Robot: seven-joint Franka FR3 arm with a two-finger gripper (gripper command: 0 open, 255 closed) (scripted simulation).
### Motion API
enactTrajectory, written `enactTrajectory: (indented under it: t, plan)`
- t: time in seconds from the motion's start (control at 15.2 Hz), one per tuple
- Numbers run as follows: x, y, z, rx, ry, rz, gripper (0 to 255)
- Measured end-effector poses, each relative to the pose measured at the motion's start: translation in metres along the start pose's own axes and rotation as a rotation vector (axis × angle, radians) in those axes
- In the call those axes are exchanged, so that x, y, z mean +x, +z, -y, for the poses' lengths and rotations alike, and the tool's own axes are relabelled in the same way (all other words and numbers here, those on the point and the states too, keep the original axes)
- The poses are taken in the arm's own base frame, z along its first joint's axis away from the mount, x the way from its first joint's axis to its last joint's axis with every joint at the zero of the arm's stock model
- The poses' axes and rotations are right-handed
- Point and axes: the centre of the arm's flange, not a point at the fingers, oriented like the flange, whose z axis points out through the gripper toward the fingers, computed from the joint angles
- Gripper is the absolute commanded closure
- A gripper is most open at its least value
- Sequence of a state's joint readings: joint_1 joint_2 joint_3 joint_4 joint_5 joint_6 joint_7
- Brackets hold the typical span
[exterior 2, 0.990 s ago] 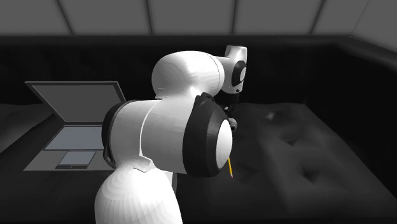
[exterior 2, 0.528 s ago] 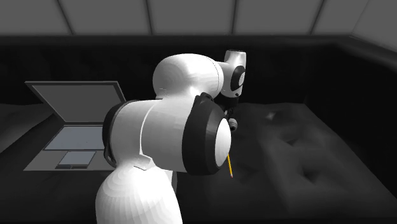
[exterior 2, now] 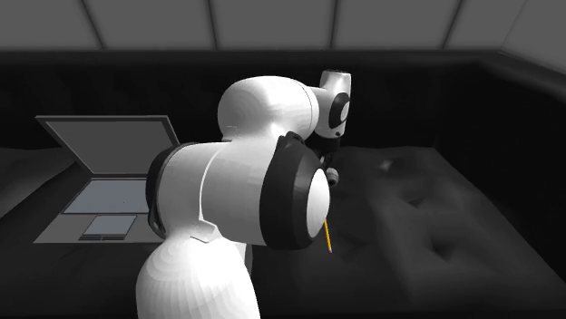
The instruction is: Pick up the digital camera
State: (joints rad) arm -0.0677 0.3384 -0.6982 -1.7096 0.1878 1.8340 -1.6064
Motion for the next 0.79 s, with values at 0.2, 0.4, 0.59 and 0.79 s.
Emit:
enactTrajectory:
  t: [0.2, 0.4, 0.59, 0.79]
  plan:
    - [0.0, -0.012, 0.001, 0.0, 0.0, 0.0, 255]
    - [-0.001, -0.028, 0.004, 0.0, 0.0, 0.0, 255]
    - [-0.001, -0.044, 0.005, 0.0, 0.0, 0.0, 255]
    - [-0.002, -0.059, 0.008, 0.0, 0.0, 0.0, 255]
